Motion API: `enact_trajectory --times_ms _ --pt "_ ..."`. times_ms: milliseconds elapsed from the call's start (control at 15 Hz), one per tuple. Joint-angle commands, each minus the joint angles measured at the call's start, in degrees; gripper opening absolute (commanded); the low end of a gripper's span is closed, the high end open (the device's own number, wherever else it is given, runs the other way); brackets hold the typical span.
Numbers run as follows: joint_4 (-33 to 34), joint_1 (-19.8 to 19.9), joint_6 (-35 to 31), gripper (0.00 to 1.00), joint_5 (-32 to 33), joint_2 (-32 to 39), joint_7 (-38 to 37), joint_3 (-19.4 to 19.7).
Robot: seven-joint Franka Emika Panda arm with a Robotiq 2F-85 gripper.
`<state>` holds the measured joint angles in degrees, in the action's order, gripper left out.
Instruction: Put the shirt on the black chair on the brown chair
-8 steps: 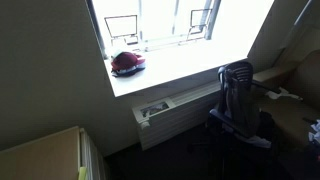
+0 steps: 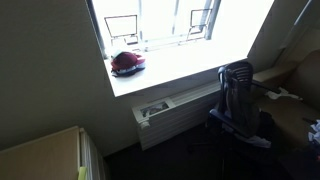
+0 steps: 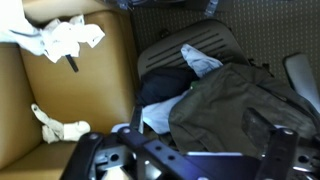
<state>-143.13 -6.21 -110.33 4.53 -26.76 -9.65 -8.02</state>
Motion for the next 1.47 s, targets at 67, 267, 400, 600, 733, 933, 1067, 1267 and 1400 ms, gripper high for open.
enact_trajectory --times_ms 67,267,400,600,733,933,1067,1267,1400 --pt "-5.1 4.2 -6.2 1.00 0.2 4.2 -6.4 1.6" --pt "-4.2 4.5 -5.4 1.00 0.0 4.8 -5.7 2.3" --pt "-3.8 5.9 -6.3 1.00 0.0 5.4 -5.1 4.0" --pt "-4.6 8.7 -10.4 1.00 -0.1 7.0 -4.6 7.3" --pt "-6.9 12.2 -16.5 1.00 2.0 9.1 -4.6 10.3" --pt "-6.1 17.4 -25.5 1.00 4.9 15.8 -4.7 14.9" --pt "-2.4 19.6 -28.1 1.00 6.2 22.5 -5.1 17.1" --pt "-3.0 19.3 -25.4 1.00 5.7 21.6 -3.7 18.4" --pt "-1.4 19.2 -25.3 1.00 5.7 24.3 -3.5 19.0"
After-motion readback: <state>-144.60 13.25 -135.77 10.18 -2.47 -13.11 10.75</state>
